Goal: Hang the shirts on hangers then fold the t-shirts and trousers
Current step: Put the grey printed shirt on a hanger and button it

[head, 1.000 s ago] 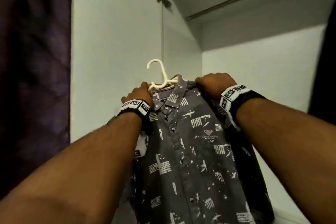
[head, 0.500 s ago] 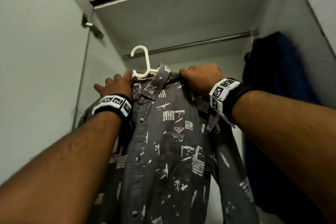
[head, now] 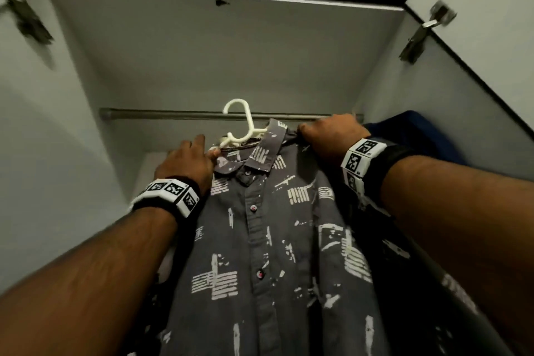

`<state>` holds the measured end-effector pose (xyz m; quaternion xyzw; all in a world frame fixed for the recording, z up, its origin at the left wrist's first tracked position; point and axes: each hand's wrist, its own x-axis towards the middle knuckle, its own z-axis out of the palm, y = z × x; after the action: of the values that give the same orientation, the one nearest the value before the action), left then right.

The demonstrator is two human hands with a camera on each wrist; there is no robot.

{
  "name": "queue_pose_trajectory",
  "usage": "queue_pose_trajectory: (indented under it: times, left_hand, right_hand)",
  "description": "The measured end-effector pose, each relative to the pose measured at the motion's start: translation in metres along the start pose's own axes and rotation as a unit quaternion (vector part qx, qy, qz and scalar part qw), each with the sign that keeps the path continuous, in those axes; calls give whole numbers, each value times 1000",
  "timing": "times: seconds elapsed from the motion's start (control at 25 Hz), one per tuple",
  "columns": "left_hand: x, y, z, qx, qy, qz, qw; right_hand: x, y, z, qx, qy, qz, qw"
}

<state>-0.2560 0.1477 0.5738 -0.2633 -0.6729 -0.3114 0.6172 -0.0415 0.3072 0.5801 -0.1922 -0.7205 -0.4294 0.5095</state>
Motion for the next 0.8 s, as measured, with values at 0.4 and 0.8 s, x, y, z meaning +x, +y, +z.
queue_pose_trajectory:
  times: [0.4, 0.8]
  left_hand:
    - [18, 74, 175, -175, -112, 121, 971]
    - [51, 179, 245, -252, -171, 163, 939]
  right_hand:
    - [45, 87, 68, -142, -97, 113, 979]
    - [107, 115, 108, -244, -166, 129, 947]
